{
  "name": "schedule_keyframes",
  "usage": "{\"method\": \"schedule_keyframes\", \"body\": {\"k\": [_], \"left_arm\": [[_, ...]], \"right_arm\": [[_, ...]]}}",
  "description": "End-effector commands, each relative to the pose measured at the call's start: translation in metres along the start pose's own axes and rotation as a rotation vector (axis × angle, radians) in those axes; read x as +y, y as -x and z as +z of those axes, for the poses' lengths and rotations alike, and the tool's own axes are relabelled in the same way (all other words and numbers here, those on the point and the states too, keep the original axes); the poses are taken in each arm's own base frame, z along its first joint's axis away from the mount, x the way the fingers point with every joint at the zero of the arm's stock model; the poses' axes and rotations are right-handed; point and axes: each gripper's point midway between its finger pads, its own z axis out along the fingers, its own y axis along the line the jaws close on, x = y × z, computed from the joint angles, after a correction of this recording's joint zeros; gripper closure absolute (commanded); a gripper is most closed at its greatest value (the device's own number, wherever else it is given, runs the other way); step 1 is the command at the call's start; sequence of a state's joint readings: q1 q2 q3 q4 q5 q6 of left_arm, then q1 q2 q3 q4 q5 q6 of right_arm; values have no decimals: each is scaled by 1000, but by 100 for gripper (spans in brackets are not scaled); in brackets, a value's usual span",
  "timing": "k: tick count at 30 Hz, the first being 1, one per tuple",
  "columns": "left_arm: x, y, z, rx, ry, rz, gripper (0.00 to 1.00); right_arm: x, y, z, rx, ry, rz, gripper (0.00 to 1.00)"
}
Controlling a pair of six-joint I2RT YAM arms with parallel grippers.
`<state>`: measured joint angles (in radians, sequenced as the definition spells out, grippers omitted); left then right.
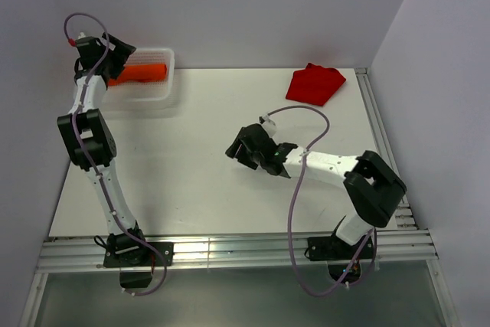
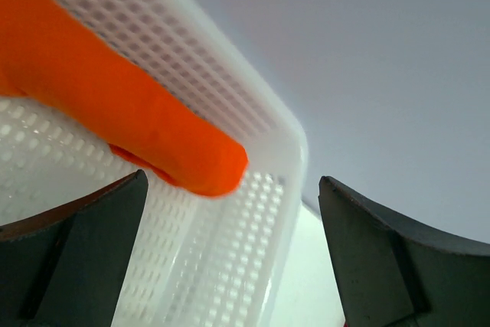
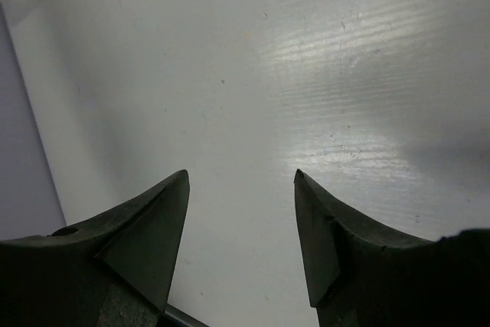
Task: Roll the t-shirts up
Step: Place the rolled tshirt into the container
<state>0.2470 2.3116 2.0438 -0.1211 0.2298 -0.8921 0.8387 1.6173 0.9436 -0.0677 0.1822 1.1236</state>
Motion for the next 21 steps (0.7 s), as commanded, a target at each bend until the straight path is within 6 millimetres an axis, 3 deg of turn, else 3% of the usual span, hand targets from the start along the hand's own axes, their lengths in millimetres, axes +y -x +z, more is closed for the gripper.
{"method": "schedule_keyframes", "body": {"k": [1,4,6,7,8,13,21], "left_arm": [[-86,12,-67,45,-250,279,1],[-106,-15,-115,161,-351,432,1],[-106,-38,-140,233,-380,499,1],[-123,-43,-165,214,-428,611,1],[-105,-66,-173,280,-406,636,1],[-107,-145,-244,371,-519,870,1],[-91,-210,-299,501,-633,967,1]], "right_arm": [[14,39,-31,-128,61,11,35],[7,61,-55,-214,52,26,34],[2,73,-75,-262,44,31,33],[-3,80,-82,-295,28,33,32],[-5,86,-95,-316,27,33,32],[-23,107,-136,-425,11,65,29],[-57,114,-167,-528,34,146,23]]}}
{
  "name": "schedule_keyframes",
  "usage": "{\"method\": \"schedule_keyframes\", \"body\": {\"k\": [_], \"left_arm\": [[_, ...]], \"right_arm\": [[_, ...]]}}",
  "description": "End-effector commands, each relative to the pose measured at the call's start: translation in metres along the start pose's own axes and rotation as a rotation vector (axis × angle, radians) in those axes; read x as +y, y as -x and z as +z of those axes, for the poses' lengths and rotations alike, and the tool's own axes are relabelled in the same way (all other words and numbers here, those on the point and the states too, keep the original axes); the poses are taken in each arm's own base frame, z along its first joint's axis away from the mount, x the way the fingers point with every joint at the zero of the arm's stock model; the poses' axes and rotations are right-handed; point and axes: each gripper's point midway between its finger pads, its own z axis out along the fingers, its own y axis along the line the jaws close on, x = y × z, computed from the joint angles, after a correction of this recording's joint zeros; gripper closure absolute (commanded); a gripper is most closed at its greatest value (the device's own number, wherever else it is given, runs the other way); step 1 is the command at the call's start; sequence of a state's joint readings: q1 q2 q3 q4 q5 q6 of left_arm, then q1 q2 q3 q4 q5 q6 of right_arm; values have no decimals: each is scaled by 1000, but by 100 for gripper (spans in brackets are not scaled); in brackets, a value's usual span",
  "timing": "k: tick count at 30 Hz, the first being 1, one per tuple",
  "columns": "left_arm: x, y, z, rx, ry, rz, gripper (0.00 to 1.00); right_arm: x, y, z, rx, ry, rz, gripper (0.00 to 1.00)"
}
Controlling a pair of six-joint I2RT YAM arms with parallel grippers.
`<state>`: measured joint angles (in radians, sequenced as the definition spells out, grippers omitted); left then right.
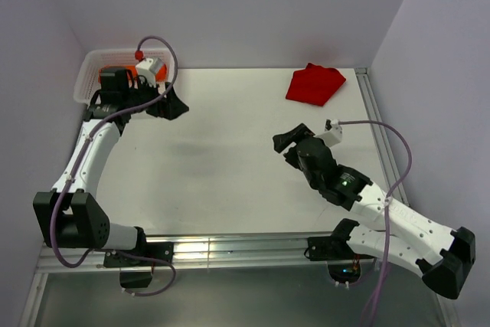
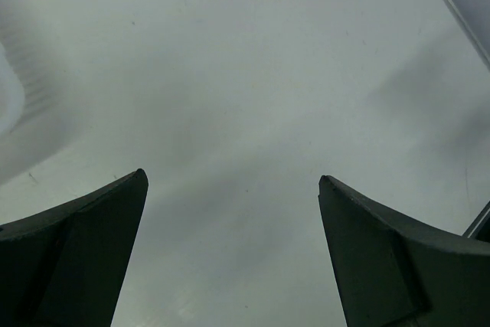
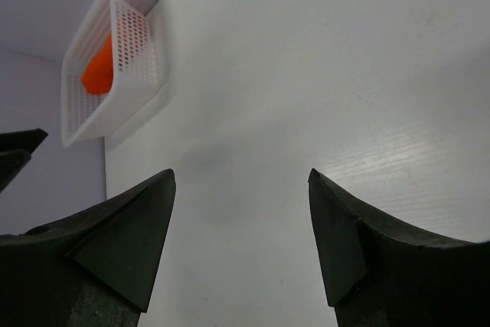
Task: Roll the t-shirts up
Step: Place the rolled tshirt into the container
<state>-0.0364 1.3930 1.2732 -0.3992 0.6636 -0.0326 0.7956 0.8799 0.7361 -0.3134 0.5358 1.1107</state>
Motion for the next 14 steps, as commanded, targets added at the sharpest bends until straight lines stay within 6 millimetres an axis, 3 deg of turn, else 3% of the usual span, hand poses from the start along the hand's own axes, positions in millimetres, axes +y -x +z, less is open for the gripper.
{"method": "schedule_keyframes", "body": {"k": [1,7,14], "left_arm": [[-20,-25,-5,46,-55,98,1],[-37,-47,-1,95,-99,91,1],[-39,-56,-1,119,-106,80,1]], "right_arm": [[-20,14,-4,-80,-38,18,23],[-28,17,-7,-93,-61,18,22],[-31,20,-7,-111,-69,10,21]]}}
